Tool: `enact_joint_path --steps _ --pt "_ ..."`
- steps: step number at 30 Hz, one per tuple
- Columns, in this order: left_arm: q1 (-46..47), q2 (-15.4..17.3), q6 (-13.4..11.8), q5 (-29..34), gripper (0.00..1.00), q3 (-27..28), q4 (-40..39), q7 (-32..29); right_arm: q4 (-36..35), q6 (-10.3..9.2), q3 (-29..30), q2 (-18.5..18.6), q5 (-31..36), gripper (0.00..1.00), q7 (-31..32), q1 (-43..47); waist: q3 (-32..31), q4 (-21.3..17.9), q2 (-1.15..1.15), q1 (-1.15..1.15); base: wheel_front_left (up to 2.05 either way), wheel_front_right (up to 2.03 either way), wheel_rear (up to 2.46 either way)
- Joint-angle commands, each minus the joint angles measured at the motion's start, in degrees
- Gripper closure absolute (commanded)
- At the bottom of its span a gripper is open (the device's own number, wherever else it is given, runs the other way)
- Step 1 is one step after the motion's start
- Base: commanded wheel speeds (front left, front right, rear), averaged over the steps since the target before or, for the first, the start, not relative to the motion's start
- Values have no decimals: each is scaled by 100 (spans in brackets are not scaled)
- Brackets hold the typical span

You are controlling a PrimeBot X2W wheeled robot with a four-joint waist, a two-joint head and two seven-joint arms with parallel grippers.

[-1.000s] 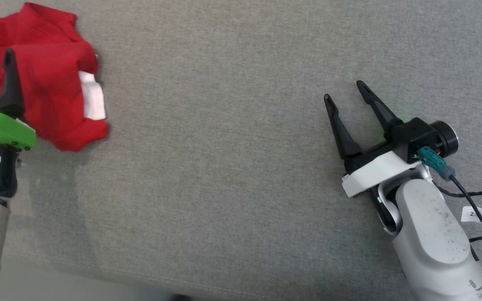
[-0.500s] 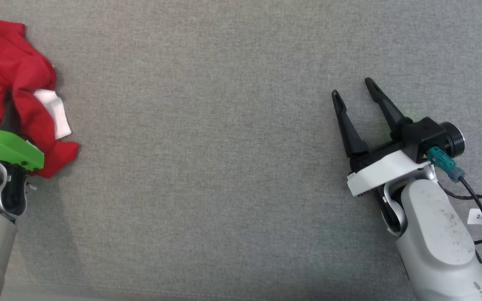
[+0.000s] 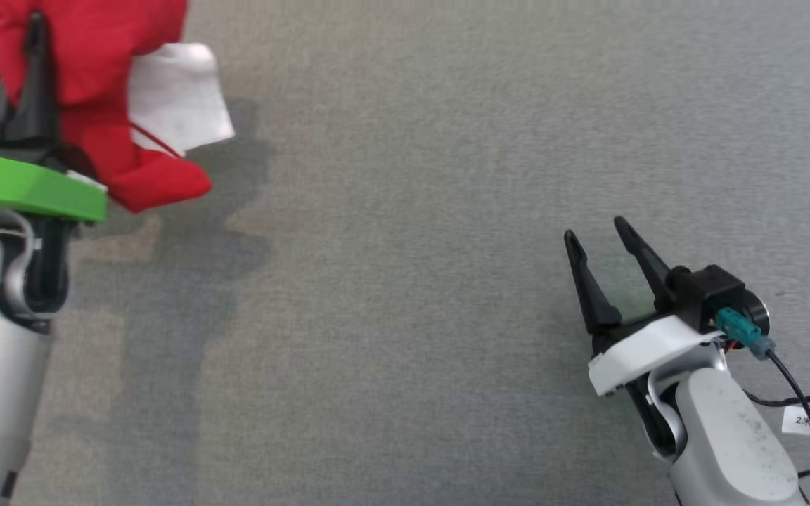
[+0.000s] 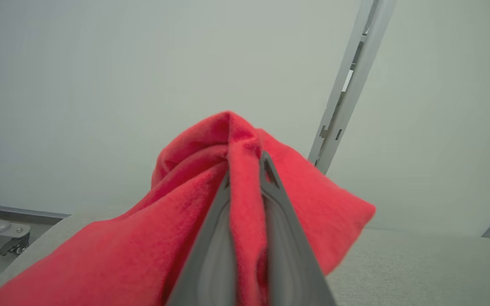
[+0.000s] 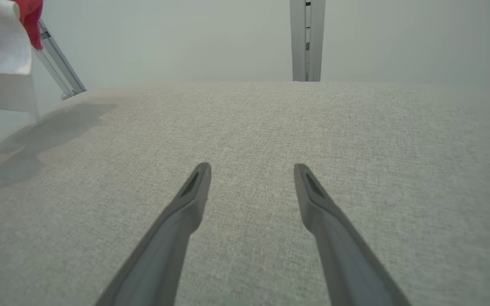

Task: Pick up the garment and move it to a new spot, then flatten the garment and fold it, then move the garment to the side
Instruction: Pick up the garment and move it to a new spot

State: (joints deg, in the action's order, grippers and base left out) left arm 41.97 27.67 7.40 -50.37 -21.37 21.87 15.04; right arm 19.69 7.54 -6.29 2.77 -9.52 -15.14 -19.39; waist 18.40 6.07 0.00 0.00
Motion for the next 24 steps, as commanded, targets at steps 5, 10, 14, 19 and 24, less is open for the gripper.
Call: enact_joint_path --steps 5,10,14,19,24 --pt "-47 -447 15 131 100 -441 -596 16 -1 -11 -63 24 -134 0 1 271 -554 -967 0 0 0 0 0" --pt "221 -998 15 154 100 -1260 -877 16 -67 -11 -99 24 -203 0 1 370 -556 -1532 0 0 0 0 0" --pt "358 -1432 15 165 100 -1783 -837 17 -107 -11 -114 22 -254 0 0 393 -517 -1812 0 0 0 0 0" --pt "176 -1736 15 339 13 -1987 -374 17 -136 -11 -111 23 -302 0 0 454 -484 -1898 0 0 0 0 0" --pt "-245 -1770 -16 782 0 -1513 45 17 -144 -11 -33 22 -307 0 0 454 -489 -1712 0 0 0 0 0"
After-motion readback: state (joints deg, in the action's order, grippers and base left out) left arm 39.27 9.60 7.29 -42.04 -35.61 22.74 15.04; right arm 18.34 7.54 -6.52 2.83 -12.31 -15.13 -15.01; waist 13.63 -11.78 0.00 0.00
